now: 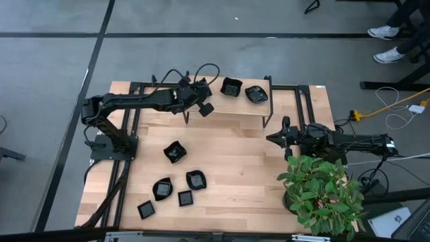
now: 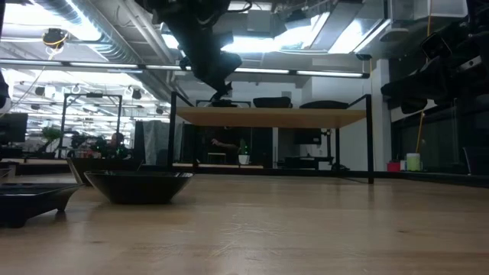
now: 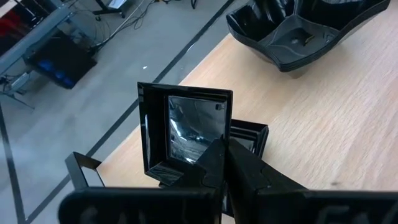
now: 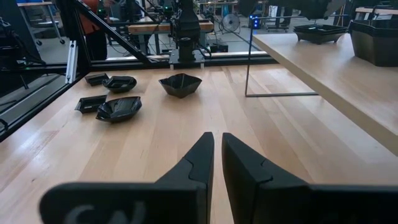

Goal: Pick & Place Mini shaped plates
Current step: Stack the square plate on top of the square plate on the shelf, then stack the distorted square plate on top of the distorted square plate on the shelf

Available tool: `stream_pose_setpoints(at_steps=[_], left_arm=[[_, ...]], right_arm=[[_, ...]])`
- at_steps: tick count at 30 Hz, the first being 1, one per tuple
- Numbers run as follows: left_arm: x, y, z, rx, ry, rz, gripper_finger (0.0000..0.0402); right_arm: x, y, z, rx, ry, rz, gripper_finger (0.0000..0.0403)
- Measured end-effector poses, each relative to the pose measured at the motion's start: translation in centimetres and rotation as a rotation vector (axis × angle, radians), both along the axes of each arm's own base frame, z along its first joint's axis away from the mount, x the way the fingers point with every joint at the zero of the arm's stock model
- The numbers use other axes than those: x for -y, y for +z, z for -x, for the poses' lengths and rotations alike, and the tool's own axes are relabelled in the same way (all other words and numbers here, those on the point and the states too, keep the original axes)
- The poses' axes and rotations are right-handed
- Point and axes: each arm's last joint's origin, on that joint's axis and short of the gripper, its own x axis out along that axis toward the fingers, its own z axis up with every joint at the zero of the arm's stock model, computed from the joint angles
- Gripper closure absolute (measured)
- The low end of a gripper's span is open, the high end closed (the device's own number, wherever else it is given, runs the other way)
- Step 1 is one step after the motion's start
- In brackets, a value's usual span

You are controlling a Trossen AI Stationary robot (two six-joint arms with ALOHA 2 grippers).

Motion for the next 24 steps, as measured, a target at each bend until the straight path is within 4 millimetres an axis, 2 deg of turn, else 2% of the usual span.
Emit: stream_pose_setpoints(at_steps=[11,24], left_arm=[[0.07,-0.05,-0.06,0.024,-0.013,0.034,0.0389],[0.05,-0.02,-0.03,0.041,0.011,0.037,0.0289]], right_arm=[[0.00,0.01,0.00,0.000,0.000,0.000,0.0369],[0.00,0.01,0.00,0.000,0.000,0.000,0.0369]])
